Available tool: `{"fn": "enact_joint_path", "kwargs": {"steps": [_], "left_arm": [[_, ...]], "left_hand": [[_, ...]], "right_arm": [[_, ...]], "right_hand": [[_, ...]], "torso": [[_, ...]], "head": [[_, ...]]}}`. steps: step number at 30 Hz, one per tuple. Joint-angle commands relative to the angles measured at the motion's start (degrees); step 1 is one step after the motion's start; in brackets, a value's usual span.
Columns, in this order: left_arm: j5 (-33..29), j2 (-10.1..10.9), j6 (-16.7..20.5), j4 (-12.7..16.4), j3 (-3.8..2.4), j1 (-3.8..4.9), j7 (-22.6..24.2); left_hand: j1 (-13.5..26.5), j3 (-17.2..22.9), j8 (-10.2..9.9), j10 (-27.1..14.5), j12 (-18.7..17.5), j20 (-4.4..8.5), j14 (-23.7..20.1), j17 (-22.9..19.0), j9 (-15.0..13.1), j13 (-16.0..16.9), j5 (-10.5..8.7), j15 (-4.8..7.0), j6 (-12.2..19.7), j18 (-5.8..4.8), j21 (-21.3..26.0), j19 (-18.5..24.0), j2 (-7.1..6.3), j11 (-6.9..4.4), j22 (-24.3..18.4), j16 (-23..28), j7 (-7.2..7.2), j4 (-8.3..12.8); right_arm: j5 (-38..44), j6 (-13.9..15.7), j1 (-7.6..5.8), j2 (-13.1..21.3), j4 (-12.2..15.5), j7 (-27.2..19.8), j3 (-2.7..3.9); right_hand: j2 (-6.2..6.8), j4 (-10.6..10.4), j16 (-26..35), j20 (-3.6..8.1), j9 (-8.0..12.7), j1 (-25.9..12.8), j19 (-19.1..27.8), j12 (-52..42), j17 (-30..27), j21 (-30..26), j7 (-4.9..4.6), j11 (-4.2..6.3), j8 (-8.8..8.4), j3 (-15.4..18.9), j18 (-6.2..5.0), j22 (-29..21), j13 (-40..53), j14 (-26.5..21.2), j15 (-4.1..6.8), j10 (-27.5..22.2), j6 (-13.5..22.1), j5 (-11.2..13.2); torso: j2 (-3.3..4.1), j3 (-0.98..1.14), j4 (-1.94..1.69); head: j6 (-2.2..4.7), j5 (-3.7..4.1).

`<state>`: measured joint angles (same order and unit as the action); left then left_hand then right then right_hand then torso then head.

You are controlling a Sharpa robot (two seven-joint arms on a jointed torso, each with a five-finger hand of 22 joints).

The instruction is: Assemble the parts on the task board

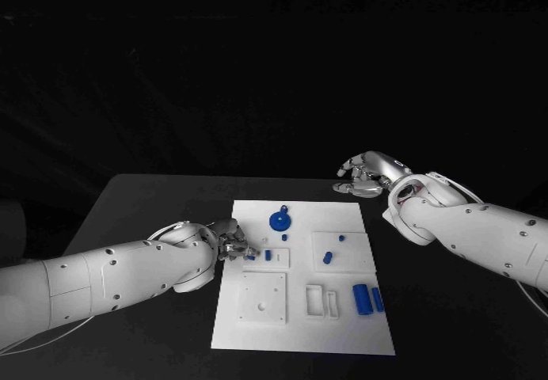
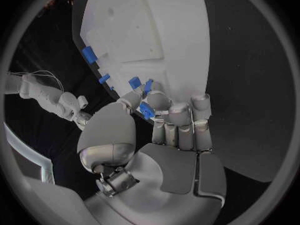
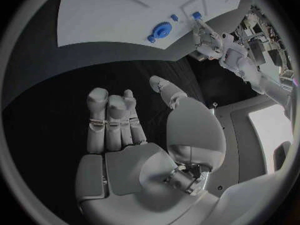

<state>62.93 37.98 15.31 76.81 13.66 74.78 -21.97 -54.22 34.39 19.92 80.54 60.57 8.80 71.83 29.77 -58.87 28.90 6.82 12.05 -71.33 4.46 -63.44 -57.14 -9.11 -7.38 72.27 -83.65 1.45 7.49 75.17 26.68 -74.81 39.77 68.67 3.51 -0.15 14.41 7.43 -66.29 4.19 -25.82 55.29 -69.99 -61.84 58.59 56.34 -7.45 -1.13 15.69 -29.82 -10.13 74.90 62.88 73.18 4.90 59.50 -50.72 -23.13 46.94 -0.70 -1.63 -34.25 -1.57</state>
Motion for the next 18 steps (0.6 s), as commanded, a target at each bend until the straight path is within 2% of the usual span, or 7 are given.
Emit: {"fn": "enact_joint_path", "kwargs": {"steps": [1,9,18], "left_arm": [[0.97,-0.27,-0.7,0.15,0.02,-0.04,0.23],[1.1,-0.42,-0.76,0.09,0.03,-0.04,0.09],[1.1,-0.54,-1.2,0.03,0.04,-0.04,-0.03]], "left_hand": [[-1.31,2.05,-0.22,-0.44,0.13,6.66,-0.1,-0.1,0.09,-0.1,-0.16,0.35,-0.26,0.31,0.28,-0.26,0.8,0.0,0.07,-0.18,-0.14,2.42],[-0.57,1.92,-0.32,-0.35,0.14,6.62,-0.02,-0.12,0.03,-0.17,-0.44,0.29,-0.41,0.21,0.38,-0.44,-0.15,0.02,0.02,-0.19,-0.15,1.35],[0.86,1.92,-0.43,-0.25,0.25,6.69,0.08,-0.12,-0.11,-0.25,-0.29,0.29,-0.64,0.22,0.5,-0.66,-2.09,-0.02,0.0,-0.26,-0.09,-0.9]], "right_arm": [[0.32,-0.63,0.02,-0.04,0.06,-0.52,0.02],[0.32,-0.63,0.05,-0.08,0.03,-0.53,0.02],[0.32,-0.64,0.11,-0.12,-0.04,-0.54,0.02]], "right_hand": [[-0.14,-0.07,0.14,0.39,0.07,-0.6,-0.08,-0.22,0.08,-0.31,-0.47,-0.28,-0.04,0.33,-4.87,0.75,-0.09,0.36,0.01,-0.16,-0.06,-0.26],[-0.13,-0.1,0.15,0.38,0.08,-0.65,-0.09,-0.23,0.09,-0.32,-0.46,-0.28,-0.04,0.35,-4.87,0.76,-0.11,0.37,0.02,-0.16,-0.07,-0.3],[-0.12,-0.13,0.16,0.38,0.08,-0.69,-0.09,-0.24,0.09,-0.33,-0.46,-0.27,-0.04,0.37,-4.87,0.76,-0.13,0.37,0.02,-0.16,-0.07,-0.34]], "torso": [[0.0,0.01,0.0],[0.02,0.02,0.0],[-0.01,-0.01,0.0]], "head": [[0.0,-0.05],[-0.01,-0.08],[-0.16,-0.13]]}}
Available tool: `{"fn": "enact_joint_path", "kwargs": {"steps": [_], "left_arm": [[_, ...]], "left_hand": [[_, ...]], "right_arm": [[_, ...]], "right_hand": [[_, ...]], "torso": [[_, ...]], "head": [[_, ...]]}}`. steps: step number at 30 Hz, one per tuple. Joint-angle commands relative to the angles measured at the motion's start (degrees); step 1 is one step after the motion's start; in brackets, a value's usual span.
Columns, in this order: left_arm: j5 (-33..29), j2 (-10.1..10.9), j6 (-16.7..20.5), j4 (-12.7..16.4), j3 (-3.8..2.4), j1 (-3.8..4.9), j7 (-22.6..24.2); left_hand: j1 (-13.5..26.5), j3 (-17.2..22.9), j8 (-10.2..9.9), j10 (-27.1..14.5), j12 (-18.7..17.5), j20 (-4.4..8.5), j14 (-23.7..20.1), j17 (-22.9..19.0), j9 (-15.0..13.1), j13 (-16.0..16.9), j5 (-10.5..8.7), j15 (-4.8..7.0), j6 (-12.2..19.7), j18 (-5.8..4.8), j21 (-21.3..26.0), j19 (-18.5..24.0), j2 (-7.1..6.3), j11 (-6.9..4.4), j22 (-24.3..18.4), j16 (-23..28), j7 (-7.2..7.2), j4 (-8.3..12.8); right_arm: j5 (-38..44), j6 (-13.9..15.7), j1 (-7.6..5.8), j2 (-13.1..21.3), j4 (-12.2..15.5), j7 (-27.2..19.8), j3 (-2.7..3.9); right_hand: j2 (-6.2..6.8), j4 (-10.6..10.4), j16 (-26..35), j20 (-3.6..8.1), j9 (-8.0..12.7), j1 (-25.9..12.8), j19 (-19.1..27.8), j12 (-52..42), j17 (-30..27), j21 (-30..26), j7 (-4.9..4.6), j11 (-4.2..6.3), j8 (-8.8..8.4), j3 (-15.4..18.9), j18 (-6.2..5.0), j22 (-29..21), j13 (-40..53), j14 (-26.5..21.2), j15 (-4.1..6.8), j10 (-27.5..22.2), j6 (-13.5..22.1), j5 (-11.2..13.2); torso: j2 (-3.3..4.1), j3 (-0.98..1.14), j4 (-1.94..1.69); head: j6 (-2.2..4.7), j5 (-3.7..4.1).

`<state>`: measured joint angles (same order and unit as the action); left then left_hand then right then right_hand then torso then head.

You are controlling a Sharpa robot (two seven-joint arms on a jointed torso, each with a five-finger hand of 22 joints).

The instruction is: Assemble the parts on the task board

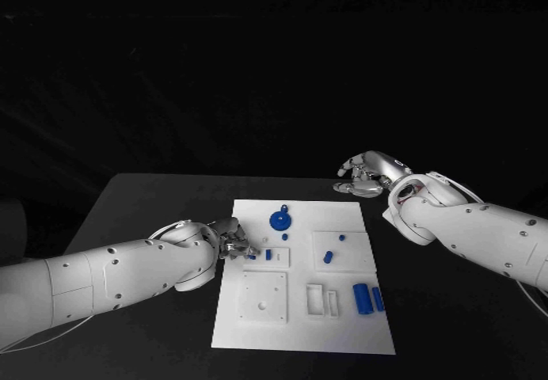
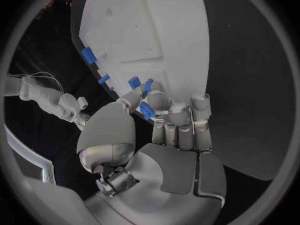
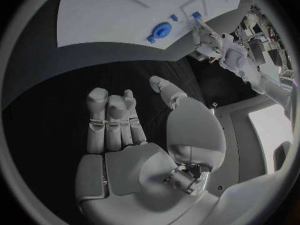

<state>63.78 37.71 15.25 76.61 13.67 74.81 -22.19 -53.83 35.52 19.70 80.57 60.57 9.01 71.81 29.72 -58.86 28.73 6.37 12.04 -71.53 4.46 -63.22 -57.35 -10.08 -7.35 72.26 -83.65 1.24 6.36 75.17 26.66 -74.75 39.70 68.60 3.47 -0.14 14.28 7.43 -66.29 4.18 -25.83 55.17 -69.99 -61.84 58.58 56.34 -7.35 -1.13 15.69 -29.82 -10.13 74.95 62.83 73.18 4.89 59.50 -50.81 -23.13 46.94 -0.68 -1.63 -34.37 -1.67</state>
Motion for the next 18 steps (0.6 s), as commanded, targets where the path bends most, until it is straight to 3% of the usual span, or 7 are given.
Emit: {"fn": "enact_joint_path", "kwargs": {"steps": [1,18], "left_arm": [[0.25,-0.28,-1.11,0.23,0.03,-0.07,0.18],[0.44,-0.47,-0.93,0.22,0.03,-0.07,0.12]], "left_hand": [[0.54,0.82,-0.21,-0.25,0.27,6.49,0.11,-0.07,-0.15,-0.08,0.15,0.31,-0.46,0.23,0.29,-0.46,-1.23,-0.04,0.02,-0.28,0.12,0.06],[1.69,1.08,-0.15,-0.15,0.58,6.58,0.18,0.04,-0.45,-0.08,-0.61,0.33,-0.71,0.31,0.32,-0.64,-2.97,-0.06,0.09,-0.52,0.17,-2.58]], "right_arm": [[0.32,-0.62,0.04,-0.04,0.02,-0.51,0.02],[0.32,-0.59,0.1,-0.03,0.03,-0.52,0.02]], "right_hand": [[0.0,-0.13,0.16,0.4,0.09,-0.57,-0.09,-0.24,0.1,-0.33,-0.56,-0.27,-0.04,0.37,-4.87,0.72,-0.07,0.37,0.02,-0.16,0.03,-0.34],[0.01,-0.14,0.17,0.4,0.09,-0.59,-0.1,-0.25,0.1,-0.34,-0.55,-0.27,-0.04,0.38,-4.87,0.73,-0.1,0.38,0.03,-0.16,0.03,-0.4]], "torso": [[-0.01,-0.02,0.0],[-0.01,-0.03,0.01]], "head": [[-0.04,-0.03],[-0.02,-0.01]]}}
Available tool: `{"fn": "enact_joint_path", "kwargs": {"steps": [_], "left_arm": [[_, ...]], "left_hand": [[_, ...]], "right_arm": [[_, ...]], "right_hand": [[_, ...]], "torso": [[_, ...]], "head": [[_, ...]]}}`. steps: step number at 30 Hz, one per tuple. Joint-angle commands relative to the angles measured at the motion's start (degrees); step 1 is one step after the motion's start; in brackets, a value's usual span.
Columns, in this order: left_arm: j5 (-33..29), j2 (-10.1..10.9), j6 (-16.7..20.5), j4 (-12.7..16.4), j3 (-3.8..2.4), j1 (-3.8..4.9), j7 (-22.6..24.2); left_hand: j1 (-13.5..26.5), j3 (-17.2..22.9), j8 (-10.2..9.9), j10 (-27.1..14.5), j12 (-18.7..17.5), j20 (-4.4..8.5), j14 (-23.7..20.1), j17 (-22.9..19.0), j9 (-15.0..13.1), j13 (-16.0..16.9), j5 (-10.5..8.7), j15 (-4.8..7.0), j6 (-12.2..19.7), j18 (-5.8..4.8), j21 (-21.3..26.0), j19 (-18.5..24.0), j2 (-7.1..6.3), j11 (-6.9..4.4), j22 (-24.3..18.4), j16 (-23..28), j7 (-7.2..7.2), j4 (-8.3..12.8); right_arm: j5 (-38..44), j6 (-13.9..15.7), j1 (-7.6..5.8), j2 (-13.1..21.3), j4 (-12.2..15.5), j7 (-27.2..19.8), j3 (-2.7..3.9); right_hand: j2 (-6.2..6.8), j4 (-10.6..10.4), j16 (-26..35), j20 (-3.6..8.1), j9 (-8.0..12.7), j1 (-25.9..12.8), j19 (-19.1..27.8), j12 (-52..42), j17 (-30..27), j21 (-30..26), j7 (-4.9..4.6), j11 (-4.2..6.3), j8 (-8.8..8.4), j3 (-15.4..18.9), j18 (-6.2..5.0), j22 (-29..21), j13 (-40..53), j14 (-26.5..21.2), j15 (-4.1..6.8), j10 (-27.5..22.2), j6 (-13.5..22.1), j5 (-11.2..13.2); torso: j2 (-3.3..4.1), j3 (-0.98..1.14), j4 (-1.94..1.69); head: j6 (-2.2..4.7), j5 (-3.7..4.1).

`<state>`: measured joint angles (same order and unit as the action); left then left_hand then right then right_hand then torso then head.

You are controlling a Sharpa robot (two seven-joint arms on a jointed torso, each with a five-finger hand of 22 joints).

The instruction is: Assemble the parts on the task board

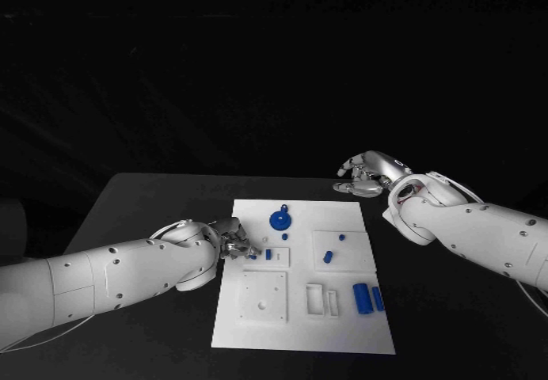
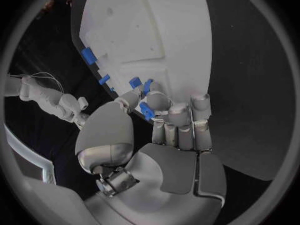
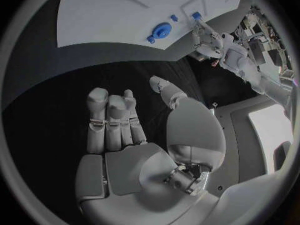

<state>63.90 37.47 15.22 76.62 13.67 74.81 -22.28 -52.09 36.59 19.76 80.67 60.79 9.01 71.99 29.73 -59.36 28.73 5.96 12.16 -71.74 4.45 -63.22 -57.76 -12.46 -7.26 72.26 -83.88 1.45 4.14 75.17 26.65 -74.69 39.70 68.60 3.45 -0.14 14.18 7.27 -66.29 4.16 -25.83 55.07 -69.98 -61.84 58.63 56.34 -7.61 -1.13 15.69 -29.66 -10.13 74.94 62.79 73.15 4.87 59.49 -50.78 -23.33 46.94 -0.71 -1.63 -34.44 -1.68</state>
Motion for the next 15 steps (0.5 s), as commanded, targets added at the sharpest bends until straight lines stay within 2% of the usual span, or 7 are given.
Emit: {"fn": "enact_joint_path", "kwargs": {"steps": [1,3,9,15], "left_arm": [[0.47,-0.24,-0.92,0.23,0.04,-0.07,0.19],[0.5,-0.19,-0.9,0.24,0.04,-0.07,0.13],[0.78,0.02,-1.2,0.11,0.04,-0.08,-0.02],[1.16,0.1,-1.26,0.02,0.04,-0.08,-0.2]], "left_hand": [[-0.06,0.02,-0.21,-0.25,0.36,6.58,0.0,0.04,0.05,-0.08,-0.2,0.22,-0.51,0.32,0.32,-0.23,-0.6,-0.14,0.1,-0.29,-0.04,-0.37],[-0.06,0.02,-0.21,-0.25,0.36,6.58,0.0,0.04,0.05,-0.08,-0.2,0.22,-0.51,0.32,0.32,-0.23,-0.6,-0.14,0.1,-0.29,-0.04,-0.37],[-2.3,0.08,-0.17,-0.32,0.56,6.62,-0.08,0.12,-0.19,-0.05,0.87,0.23,-0.45,0.39,0.17,-0.1,1.07,-0.07,0.34,-0.43,-0.07,1.51],[-3.05,-0.23,-0.21,-0.37,0.65,6.58,-0.15,0.14,-0.27,-0.08,1.22,0.17,-0.45,0.37,0.18,0.04,1.82,-0.03,0.45,-0.45,-0.1,2.69]], "right_arm": [[0.32,-0.59,0.05,-0.04,0.03,-0.5,0.02],[0.32,-0.59,0.06,-0.05,0.0,-0.51,0.02],[0.32,-0.63,0.1,0.02,0.03,-0.51,0.02],[0.32,-0.63,0.12,0.05,0.04,-0.52,0.02]], "right_hand": [[0.11,0.02,0.18,0.42,0.1,-0.49,-0.1,-0.25,0.06,-0.34,-0.29,-0.27,-0.04,0.22,-4.87,0.74,-0.06,0.41,0.06,-0.16,-0.01,-0.2],[0.11,0.02,0.18,0.42,0.1,-0.49,-0.1,-0.25,0.06,-0.34,-0.29,-0.27,-0.04,0.22,-4.87,0.74,-0.06,0.41,0.06,-0.16,-0.01,-0.2],[0.11,0.01,0.18,0.42,0.1,-0.5,-0.1,-0.25,0.06,-0.34,-0.29,-0.27,-0.03,0.23,-4.87,0.74,-0.06,0.41,0.06,-0.16,-0.01,-0.22],[0.1,0.01,0.18,0.42,0.1,-0.5,-0.11,-0.26,0.07,-0.34,-0.29,-0.26,-0.03,0.23,-4.87,0.74,-0.07,0.42,0.06,-0.15,-0.01,-0.24]], "torso": [[0.01,0.0,0.0],[0.01,0.01,-0.01],[-0.01,0.03,0.03],[-0.01,0.03,-0.02]], "head": [[0.02,0.0],[-0.02,0.0],[-0.1,0.0],[-0.06,0.01]]}}
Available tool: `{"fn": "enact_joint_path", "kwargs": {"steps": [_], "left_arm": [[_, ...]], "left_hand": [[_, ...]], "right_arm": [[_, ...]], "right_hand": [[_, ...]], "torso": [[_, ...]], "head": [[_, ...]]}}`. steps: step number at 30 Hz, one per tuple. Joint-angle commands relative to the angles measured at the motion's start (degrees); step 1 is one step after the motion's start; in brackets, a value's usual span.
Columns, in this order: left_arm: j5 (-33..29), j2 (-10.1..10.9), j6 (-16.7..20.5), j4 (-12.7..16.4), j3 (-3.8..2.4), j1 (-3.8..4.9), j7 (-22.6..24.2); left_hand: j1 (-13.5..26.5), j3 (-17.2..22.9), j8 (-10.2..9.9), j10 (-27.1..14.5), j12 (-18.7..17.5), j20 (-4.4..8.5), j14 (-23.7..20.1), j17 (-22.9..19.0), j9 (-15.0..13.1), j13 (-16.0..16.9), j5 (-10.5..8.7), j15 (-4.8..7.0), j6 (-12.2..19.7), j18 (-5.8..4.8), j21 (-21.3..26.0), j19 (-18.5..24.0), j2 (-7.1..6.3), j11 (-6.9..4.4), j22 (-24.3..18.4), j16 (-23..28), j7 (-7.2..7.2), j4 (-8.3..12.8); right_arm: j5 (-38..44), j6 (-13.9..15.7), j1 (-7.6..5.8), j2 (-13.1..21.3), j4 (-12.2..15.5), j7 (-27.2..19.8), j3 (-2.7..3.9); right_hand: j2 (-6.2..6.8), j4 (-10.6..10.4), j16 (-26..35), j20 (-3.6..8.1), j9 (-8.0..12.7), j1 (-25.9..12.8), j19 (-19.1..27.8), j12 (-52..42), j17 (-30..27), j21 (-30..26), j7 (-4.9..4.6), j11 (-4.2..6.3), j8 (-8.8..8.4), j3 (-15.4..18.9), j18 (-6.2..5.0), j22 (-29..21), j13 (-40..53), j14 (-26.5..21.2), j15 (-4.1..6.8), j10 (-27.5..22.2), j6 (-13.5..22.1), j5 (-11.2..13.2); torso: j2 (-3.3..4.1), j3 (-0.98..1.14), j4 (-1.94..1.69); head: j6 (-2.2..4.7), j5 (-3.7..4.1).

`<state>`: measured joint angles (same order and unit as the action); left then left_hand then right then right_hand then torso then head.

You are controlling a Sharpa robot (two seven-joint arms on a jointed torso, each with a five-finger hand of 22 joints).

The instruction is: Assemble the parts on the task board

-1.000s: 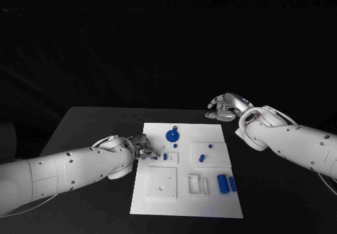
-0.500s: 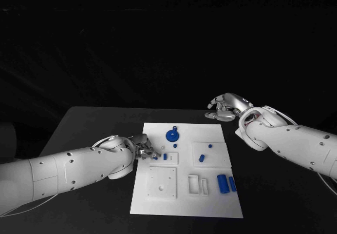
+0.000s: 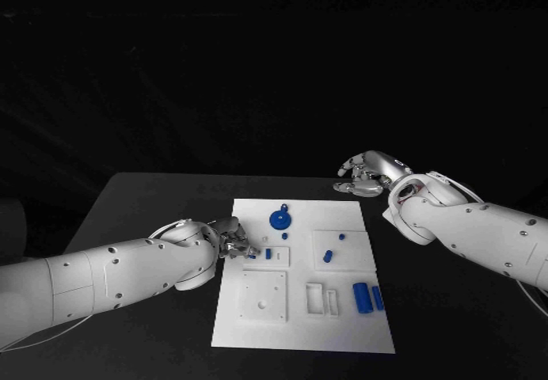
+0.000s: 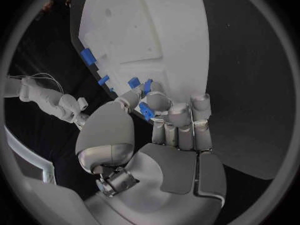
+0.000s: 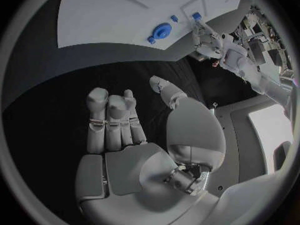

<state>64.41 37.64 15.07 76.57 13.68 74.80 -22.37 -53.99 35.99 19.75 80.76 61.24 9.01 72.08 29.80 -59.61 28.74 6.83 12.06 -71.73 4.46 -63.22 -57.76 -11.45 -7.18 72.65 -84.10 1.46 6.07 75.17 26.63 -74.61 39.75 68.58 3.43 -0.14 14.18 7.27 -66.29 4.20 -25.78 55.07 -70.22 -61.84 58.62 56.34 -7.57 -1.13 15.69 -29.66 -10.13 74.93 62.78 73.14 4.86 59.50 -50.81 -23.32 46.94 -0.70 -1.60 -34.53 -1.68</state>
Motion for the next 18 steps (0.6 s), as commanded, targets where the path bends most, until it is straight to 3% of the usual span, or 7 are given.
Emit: {"fn": "enact_joint_path", "kwargs": {"steps": [1,7,18], "left_arm": [[0.67,-0.05,-1.17,0.08,0.03,-0.07,-0.12],[0.69,0.0,-1.49,0.12,0.03,-0.07,-0.18],[0.71,-0.17,-1.62,0.2,0.03,-0.07,-0.39]], "left_hand": [[-1.36,0.36,-0.22,-0.47,0.21,6.58,-0.25,0.06,-0.03,-0.09,0.38,0.25,-0.45,0.37,0.19,0.06,1.07,-0.11,0.08,-0.24,-0.12,1.03],[-2.45,0.27,-0.27,-0.5,0.28,6.54,-0.28,0.07,-0.07,-0.16,0.65,0.17,-0.52,0.32,0.2,0.14,2.33,-0.08,0.19,-0.25,-0.13,2.59],[-1.46,-0.29,-0.32,-0.5,0.31,6.44,-0.27,0.06,-0.06,-0.21,0.7,0.09,-0.6,0.18,0.24,0.1,2.0,-0.03,0.19,-0.26,-0.17,2.31]], "right_arm": [[0.32,-0.61,0.04,0.02,0.06,-0.5,0.02],[0.32,-0.64,0.06,0.02,0.06,-0.51,0.02],[0.32,-0.63,0.07,0.01,0.09,-0.5,0.02]], "right_hand": [[0.1,0.01,0.19,0.38,0.05,-0.51,0.12,-0.26,0.08,-0.34,-0.33,-0.26,-0.03,0.23,-4.87,0.75,-0.06,0.42,0.07,-0.15,0.03,-0.26],[0.1,0.0,0.19,0.38,0.05,-0.53,0.12,-0.27,0.08,-0.34,-0.33,-0.26,-0.03,0.24,-4.87,0.76,-0.07,0.43,0.07,-0.15,0.02,-0.29],[0.08,-0.05,0.2,0.38,0.06,-0.6,0.1,-0.29,0.09,-0.35,-0.32,-0.26,-0.02,0.27,-4.87,0.76,-0.1,0.45,0.07,-0.13,0.01,-0.36]], "torso": [[-0.01,0.0,-0.04],[0.02,-0.02,-0.05],[0.03,0.0,0.0]], "head": [[0.03,0.01],[0.02,-0.03],[-0.04,-0.1]]}}
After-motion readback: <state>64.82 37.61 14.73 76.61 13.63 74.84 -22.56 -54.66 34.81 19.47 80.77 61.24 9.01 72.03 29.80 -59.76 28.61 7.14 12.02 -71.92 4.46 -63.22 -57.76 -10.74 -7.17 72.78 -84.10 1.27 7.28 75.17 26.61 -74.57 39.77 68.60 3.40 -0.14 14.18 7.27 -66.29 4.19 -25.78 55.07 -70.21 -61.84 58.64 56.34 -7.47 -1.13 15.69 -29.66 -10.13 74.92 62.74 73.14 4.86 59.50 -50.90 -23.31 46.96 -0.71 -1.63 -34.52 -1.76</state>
